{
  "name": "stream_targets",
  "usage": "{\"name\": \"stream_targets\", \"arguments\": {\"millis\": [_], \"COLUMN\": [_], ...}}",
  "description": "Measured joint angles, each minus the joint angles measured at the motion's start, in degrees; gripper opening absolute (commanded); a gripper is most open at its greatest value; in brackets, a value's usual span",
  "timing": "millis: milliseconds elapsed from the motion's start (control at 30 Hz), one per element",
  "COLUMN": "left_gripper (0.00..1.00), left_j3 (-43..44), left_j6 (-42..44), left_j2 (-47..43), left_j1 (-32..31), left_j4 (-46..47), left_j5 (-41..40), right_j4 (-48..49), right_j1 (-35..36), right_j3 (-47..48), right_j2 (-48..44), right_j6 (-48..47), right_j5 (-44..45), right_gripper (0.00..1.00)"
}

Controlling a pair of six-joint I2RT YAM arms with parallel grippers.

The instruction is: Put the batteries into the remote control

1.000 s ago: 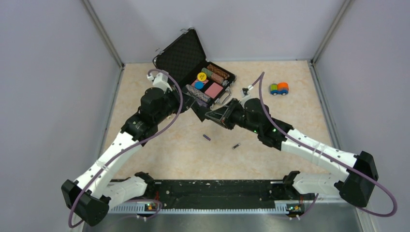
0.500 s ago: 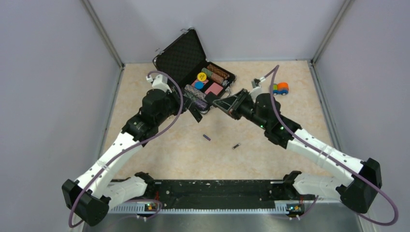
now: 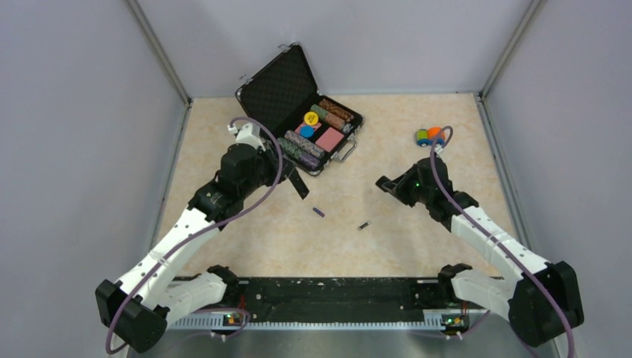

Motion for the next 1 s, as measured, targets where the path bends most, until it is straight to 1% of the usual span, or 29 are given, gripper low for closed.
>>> {"name": "stream_targets", "arguments": {"millis": [133,233,433,533,567,600,633,733,767,867,933,1000], "left_gripper": [0.0,0.0,0.0,0.0,0.0,0.0,0.0,0.0,0.0,0.0,0.0,0.0], "left_j3": [0.15,0.22,1.79,3.52,4.07,4.52,4.79,5.01,5.01,5.01,5.01,5.05], "left_j6": [0.98,2.43,5.14,7.15,7.78,8.57,9.01,10.73,11.47,13.14,14.23,14.95], "left_j2": [0.02,0.02,0.02,0.07,0.07,0.17,0.22,0.39,0.52,0.68,0.66,0.68], "left_j1": [0.17,0.33,0.55,0.52,0.55,0.55,0.55,0.52,0.52,0.55,0.52,0.52], "left_j4": [0.26,1.57,8.7,11.47,12.13,12.83,13.31,14.23,14.29,13.99,13.51,12.55], "left_j5": [3.3,8.35,23.93,29.97,31.63,33.33,34.47,37.51,37.92,37.55,36.06,33.66], "right_j4": [-1.22,-1.51,-1.36,-1.36,-1.4,-1.25,-1.11,-1.11,-1.4,-3.15,-5.16,-6.99], "right_j1": [-2.84,-3.21,-3.3,-3.32,-3.32,-3.32,-3.34,-3.39,-3.41,-3.41,-3.41,-3.41], "right_j3": [-2.8,-4.07,-8.04,-9.7,-10.16,-10.36,-10.36,-10.64,-10.88,-11.47,-11.47,-11.26], "right_j2": [2.27,3.19,3.26,3.54,3.58,3.56,3.56,3.56,3.54,3.19,2.19,1.25], "right_j6": [-2.71,-4.55,-6.45,-6.73,-6.8,-6.82,-6.86,-6.78,-6.56,-6.29,-6.34,-6.4], "right_j5": [-0.72,-0.81,-0.79,-0.76,-0.74,-0.74,-0.74,-0.52,-0.44,0.37,1.42,2.38], "right_gripper": [0.03,0.05,0.08,0.11,0.14,0.18,0.24,0.48,0.52,0.62,0.66,0.67]}}
